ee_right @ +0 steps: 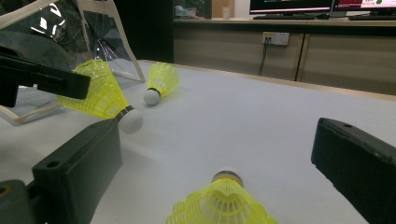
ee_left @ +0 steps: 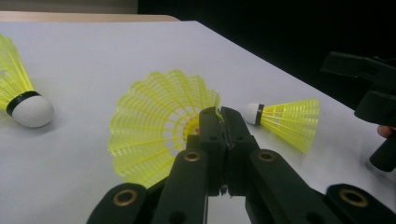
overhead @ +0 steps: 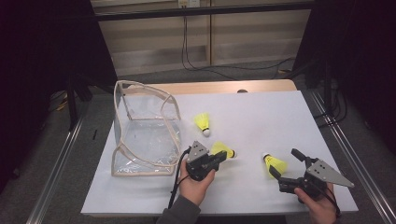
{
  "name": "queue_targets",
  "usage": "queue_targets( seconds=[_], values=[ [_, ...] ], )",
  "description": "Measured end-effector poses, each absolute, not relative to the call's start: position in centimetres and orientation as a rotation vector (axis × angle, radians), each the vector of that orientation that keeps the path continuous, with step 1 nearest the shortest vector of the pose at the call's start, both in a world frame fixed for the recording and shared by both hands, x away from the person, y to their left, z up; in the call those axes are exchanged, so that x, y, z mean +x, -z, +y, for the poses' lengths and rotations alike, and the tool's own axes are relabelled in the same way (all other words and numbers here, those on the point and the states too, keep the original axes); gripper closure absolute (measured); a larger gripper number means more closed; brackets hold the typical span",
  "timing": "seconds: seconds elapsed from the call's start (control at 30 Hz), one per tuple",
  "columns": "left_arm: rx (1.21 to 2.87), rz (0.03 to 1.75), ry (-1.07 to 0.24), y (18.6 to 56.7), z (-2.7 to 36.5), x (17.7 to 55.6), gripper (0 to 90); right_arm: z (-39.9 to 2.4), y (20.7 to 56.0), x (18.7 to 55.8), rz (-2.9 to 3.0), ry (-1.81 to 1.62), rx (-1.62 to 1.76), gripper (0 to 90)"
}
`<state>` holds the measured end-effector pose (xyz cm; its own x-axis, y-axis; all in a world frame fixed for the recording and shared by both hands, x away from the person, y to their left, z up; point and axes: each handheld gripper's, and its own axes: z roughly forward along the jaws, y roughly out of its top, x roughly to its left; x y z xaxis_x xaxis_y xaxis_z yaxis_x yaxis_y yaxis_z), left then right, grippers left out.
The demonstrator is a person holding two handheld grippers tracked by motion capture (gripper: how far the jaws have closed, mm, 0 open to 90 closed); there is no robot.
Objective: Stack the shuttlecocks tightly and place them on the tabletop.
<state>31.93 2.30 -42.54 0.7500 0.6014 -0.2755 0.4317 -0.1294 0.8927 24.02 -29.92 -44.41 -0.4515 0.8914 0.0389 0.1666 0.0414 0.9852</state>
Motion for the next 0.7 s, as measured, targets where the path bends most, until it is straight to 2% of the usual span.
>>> queue_targets(
  seconds=[0.7],
  values=[
    [1.770,0.869,-0.212,42.8,1.5,33.7,87.8,-30.0,44.4,24.0,1.690,-1.466,1.073,1.1]
  ],
)
